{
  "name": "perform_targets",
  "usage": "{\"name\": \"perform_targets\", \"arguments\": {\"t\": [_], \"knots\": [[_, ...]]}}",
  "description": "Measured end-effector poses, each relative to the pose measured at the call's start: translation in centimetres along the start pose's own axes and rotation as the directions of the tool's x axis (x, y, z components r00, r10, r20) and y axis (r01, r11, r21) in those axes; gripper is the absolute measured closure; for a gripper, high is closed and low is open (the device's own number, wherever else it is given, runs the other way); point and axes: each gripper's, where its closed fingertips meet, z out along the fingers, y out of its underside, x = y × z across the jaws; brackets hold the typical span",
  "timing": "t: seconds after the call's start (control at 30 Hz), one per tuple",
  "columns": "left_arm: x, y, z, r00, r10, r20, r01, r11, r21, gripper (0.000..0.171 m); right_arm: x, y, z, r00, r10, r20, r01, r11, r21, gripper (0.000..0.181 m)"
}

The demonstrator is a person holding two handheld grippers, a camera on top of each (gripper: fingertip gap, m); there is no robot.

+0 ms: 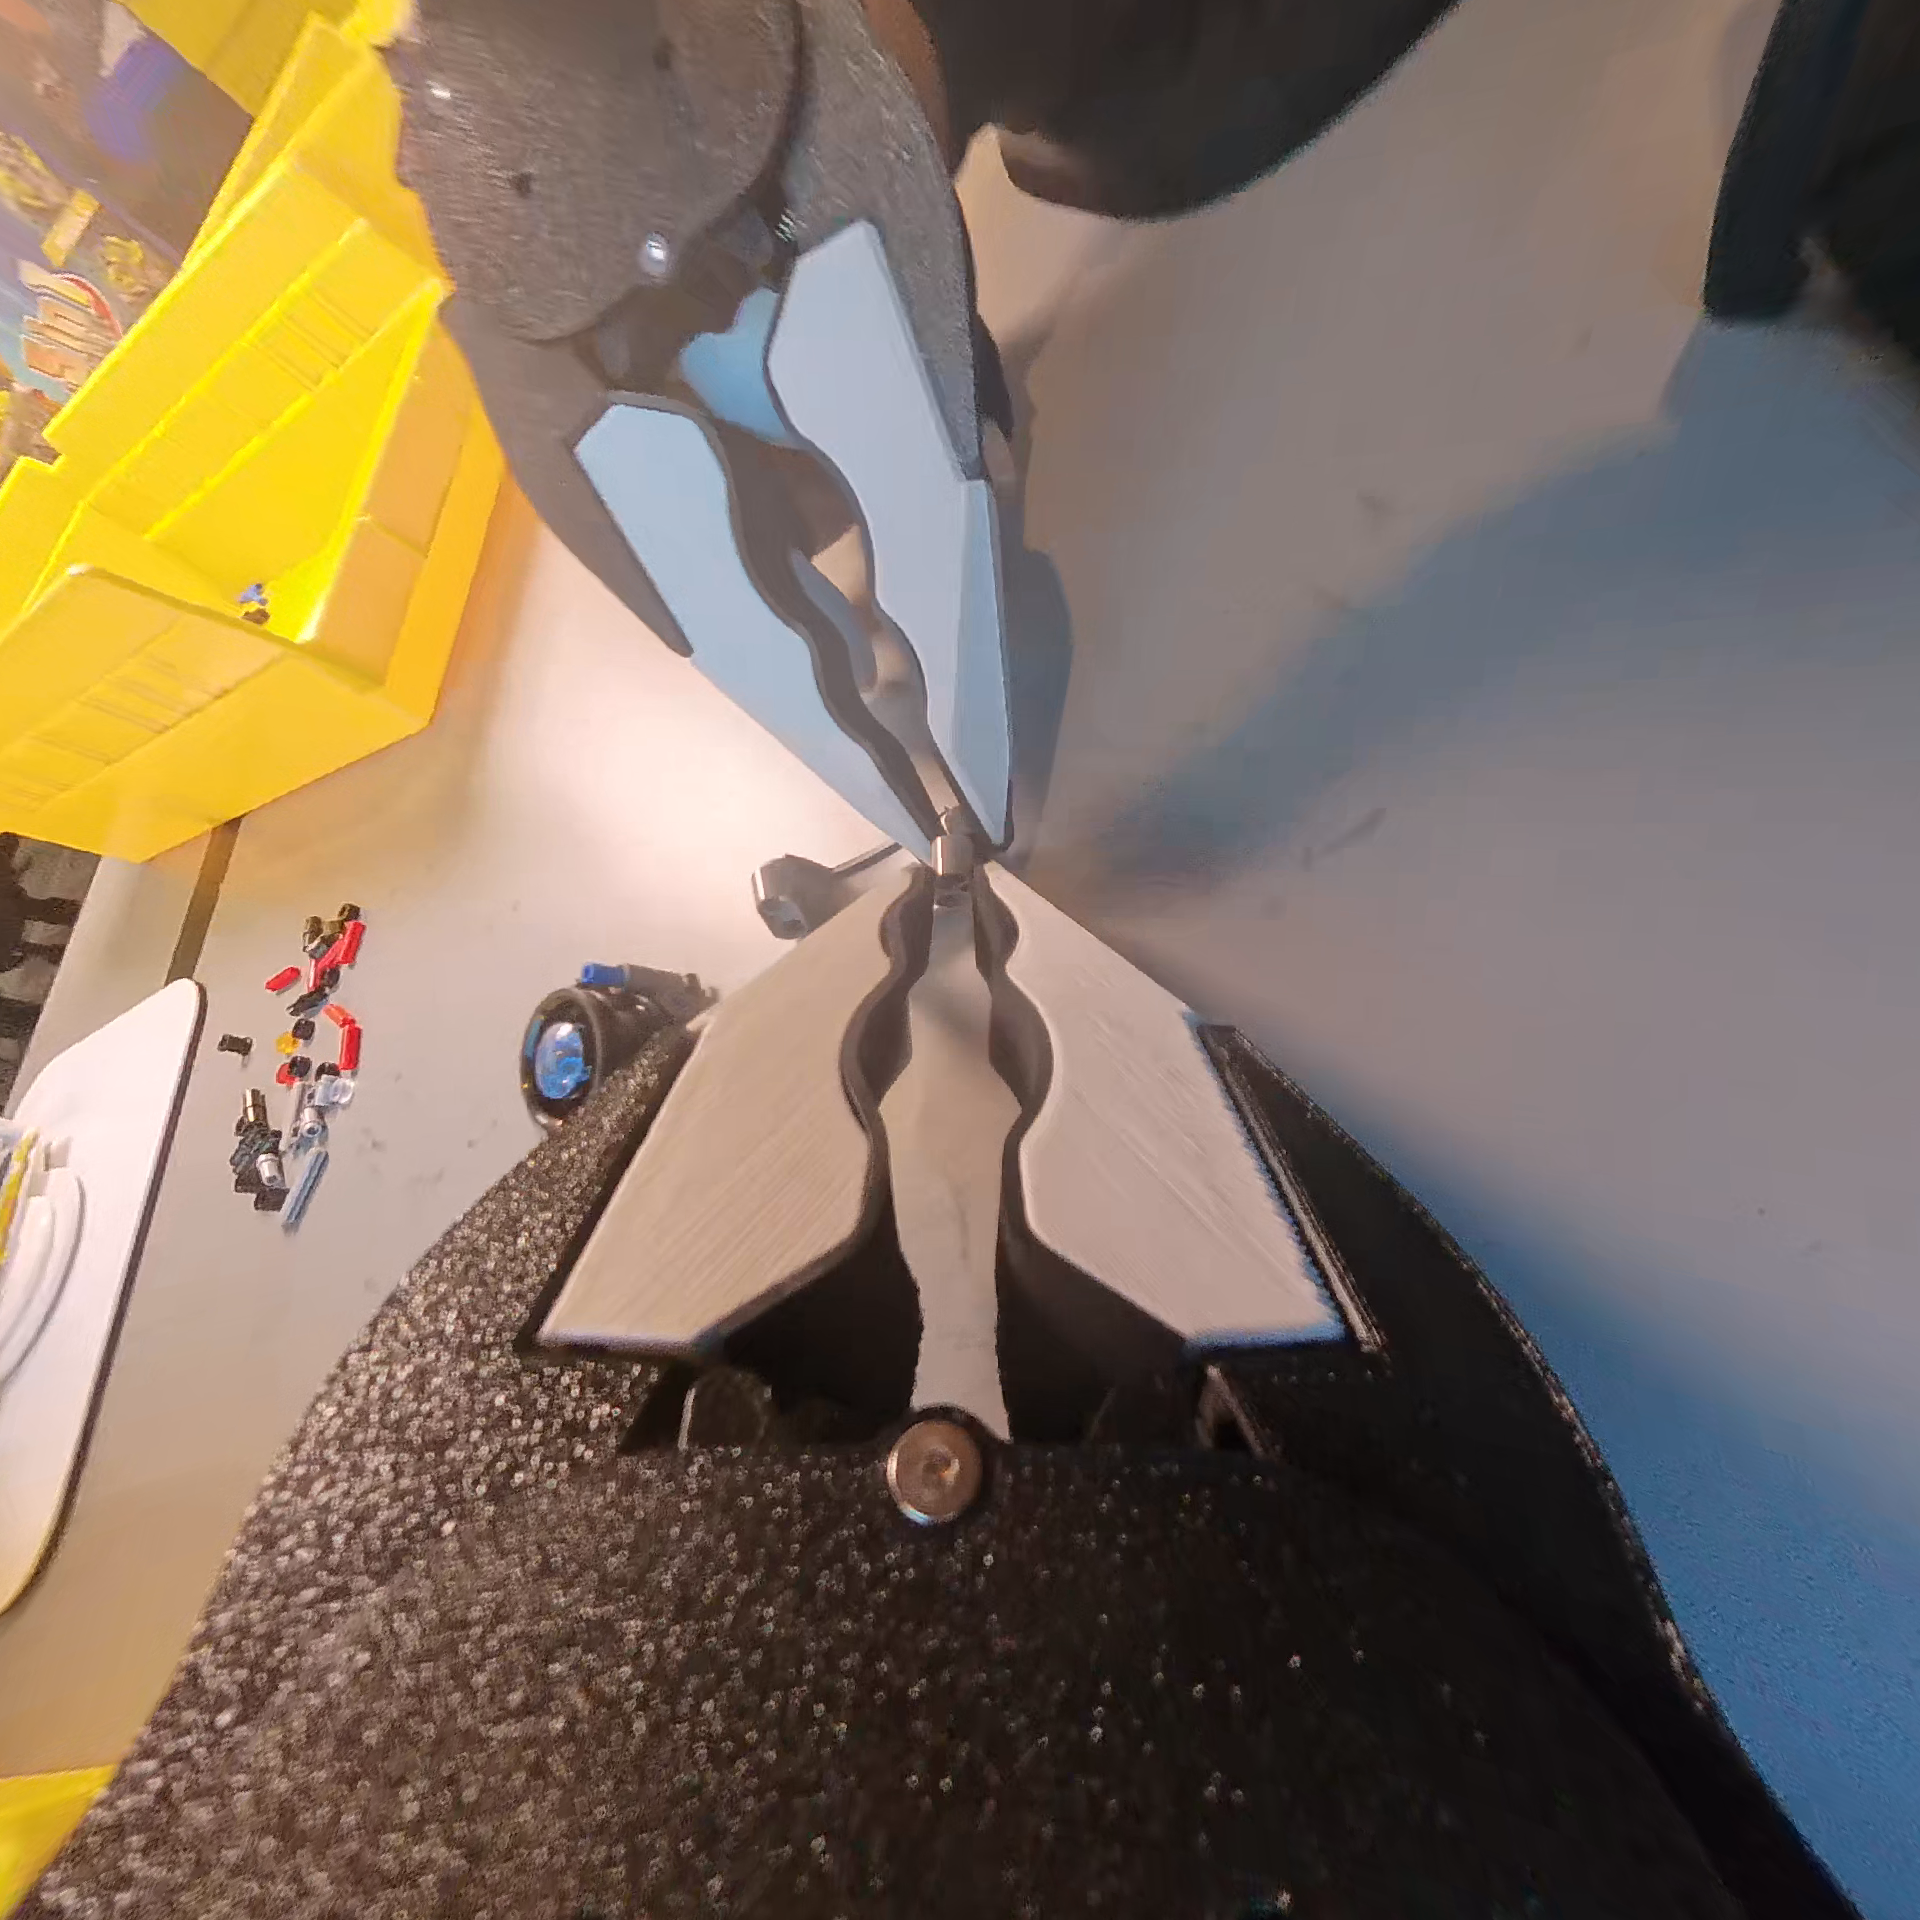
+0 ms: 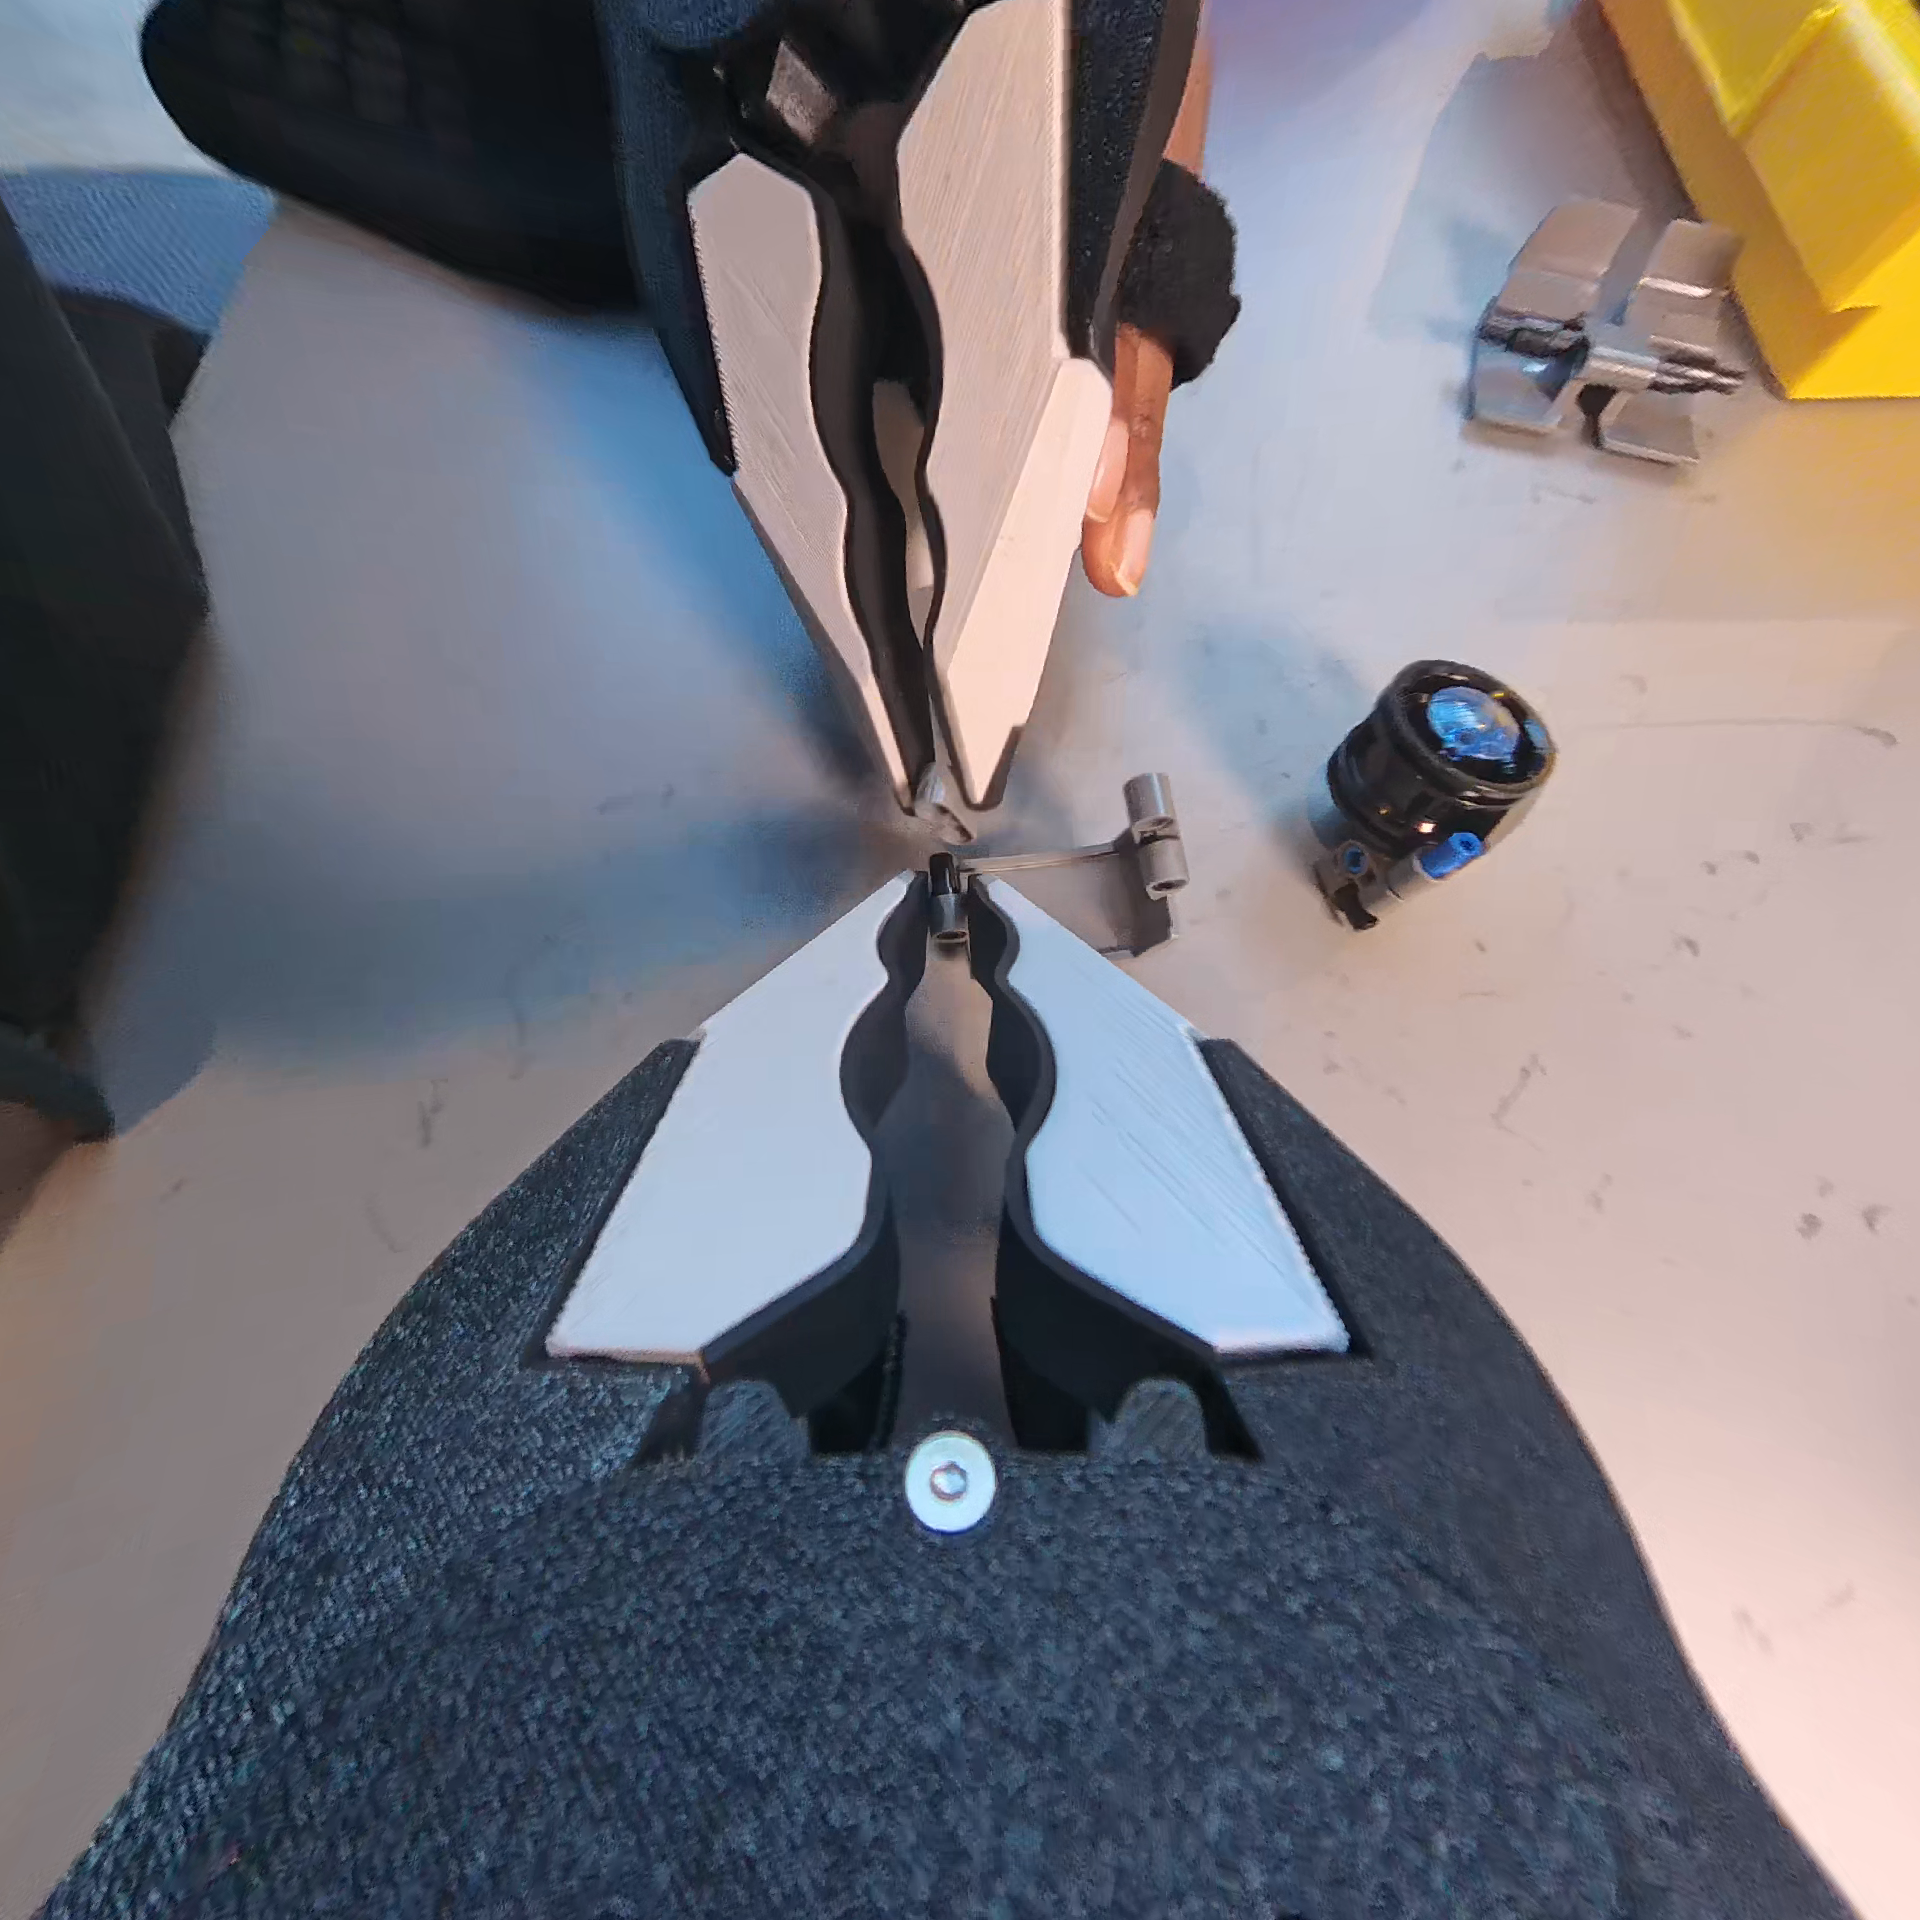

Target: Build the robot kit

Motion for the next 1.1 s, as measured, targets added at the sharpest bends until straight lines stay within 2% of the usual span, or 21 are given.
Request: {"name": "perform_targets", "arguments": {"t": [0.2,0.43,0.77,0.97,1.1], "knots": [[-1.3,-0.8,-0.8,0.997,-0.072,0.037,0.069,0.995,0.07,0.165,0.8,-1.6,-1.0,0.998,0.051,-0.026,-0.048,0.994,0.098,0.174],[-1.5,-0.3,-0.6,0.996,-0.055,0.067,0.054,0.998,0.017,0.165,1.1,-1.7,-1.3,0.996,0.071,-0.053,-0.066,0.994,0.091,0.174],[-1.1,-0.1,0.0,0.997,-0.002,0.079,0.006,0.999,-0.041,0.165,1.3,-1.1,-0.9,0.993,0.09,-0.082,-0.086,0.995,0.048,0.175],[-0.4,1.1,0.6,0.999,-0.003,0.034,0.006,0.994,-0.112,0.165,1.1,0.1,0.1,0.993,0.038,-0.11,-0.043,0.998,-0.045,0.175],[-0.4,1.4,0.6,1.0,-0.01,0.029,0.014,0.992,-0.122,0.165,0.9,0.0,0.4,0.993,0.007,-0.116,-0.014,0.998,-0.061,0.171]]}}
